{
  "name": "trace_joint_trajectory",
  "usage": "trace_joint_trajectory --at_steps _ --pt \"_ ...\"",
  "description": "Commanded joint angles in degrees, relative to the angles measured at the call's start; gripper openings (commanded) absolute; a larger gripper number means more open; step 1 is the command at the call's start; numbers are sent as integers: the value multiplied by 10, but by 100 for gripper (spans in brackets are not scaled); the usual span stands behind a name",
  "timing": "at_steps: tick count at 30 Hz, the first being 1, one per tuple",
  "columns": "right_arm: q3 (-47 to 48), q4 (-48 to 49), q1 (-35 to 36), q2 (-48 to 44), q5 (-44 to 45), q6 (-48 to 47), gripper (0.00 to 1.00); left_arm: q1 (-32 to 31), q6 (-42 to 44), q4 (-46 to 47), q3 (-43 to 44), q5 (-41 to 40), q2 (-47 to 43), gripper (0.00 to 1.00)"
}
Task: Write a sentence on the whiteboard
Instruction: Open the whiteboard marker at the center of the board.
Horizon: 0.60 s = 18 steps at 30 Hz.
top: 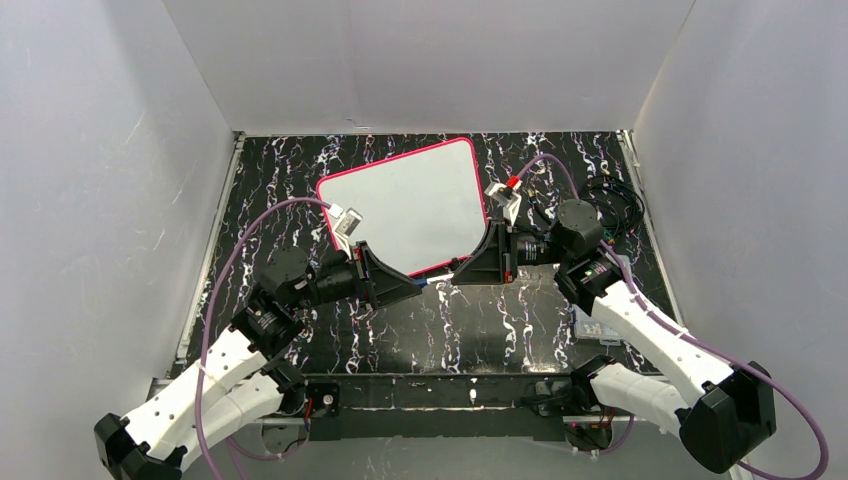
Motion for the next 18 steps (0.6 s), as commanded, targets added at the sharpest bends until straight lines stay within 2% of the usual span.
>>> trace_joint_trajectory --at_steps 1,4,6,12,18 --pt "1 33 3 1 -14 4 1 3 -1 23 -1 21 -4 25" --pt "-1 34 3 1 -15 4 1 3 -6 34 -5 23 -3 15" --pt "-3 34 3 -1 -15 5 1 3 -8 38 -10 19 -6 1" --pt "-16 99 2 -13 -10 41 1 8 -15 77 -29 35 -14 0" --pt "-15 82 -14 -21 -20 34 1 28 -17 86 -34 56 -40 0"
